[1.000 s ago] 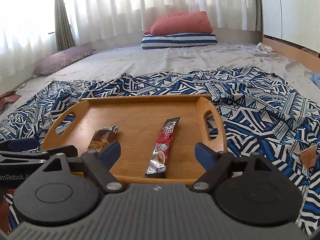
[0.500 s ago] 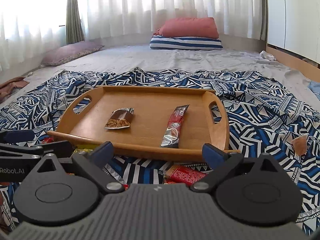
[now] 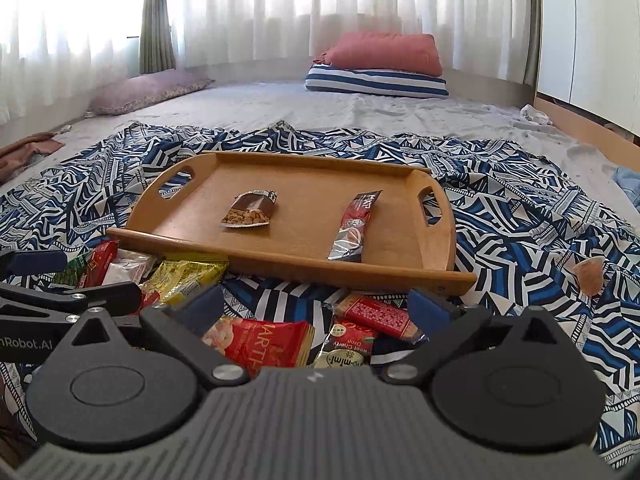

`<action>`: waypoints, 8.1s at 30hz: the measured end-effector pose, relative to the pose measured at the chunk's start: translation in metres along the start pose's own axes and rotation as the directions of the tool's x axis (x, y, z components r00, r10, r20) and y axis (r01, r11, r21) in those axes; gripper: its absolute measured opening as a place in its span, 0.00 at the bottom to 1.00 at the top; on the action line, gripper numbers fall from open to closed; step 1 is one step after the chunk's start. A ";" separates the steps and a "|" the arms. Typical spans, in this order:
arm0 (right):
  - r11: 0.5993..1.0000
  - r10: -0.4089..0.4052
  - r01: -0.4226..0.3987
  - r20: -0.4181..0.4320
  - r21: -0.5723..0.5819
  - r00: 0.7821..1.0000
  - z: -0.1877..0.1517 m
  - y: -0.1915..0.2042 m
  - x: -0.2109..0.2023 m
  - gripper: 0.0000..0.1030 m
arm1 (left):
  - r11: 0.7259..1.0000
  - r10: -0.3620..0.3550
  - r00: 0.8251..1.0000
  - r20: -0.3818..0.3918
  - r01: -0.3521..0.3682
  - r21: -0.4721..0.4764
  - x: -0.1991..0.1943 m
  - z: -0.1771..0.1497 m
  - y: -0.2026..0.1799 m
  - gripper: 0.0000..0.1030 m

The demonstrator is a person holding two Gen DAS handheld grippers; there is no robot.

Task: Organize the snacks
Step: 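Withdraw both tools from the tray back toward the snack pile, then grasp the red Biscoff packet with the left tool while the right tool grasps the red ARTHA nut bag, then carry both held snacks over the wooden tray and lower them, then open both tools to release the Biscoff packet and nut bag onto the tray, then withdraw both tools from the tray toward the remaining snack pile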

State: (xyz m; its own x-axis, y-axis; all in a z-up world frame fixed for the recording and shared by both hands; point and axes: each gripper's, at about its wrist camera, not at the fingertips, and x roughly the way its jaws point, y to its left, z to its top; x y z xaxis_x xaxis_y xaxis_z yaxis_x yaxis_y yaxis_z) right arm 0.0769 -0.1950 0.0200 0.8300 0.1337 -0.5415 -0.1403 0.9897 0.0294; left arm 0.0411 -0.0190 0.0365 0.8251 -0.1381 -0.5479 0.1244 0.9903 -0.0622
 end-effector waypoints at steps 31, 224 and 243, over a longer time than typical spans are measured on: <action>1.000 0.028 -0.027 -0.064 0.012 0.998 -0.022 0.004 0.010 1.00 | 0.999 -0.012 0.998 -0.058 0.009 -0.038 0.011 -0.026 0.011 0.97; 0.996 -0.084 0.084 -0.037 0.002 0.996 -0.035 -0.023 0.022 1.00 | 0.995 -0.029 1.000 -0.004 0.029 -0.098 -0.002 -0.021 0.037 0.99; 0.998 -0.066 0.067 -0.066 0.011 0.996 -0.044 -0.022 0.033 1.00 | 0.987 -0.161 0.985 -0.066 0.161 -0.014 0.014 -0.031 -0.005 0.99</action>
State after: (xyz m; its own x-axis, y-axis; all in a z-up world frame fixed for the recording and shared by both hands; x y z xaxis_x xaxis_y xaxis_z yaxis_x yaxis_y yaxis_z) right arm 0.0837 -0.2151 -0.0358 0.7999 0.0646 -0.5967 -0.0787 0.9969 0.0024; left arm 0.0349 -0.0252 0.0035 0.7558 -0.2947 -0.5847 0.2476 0.9553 -0.1614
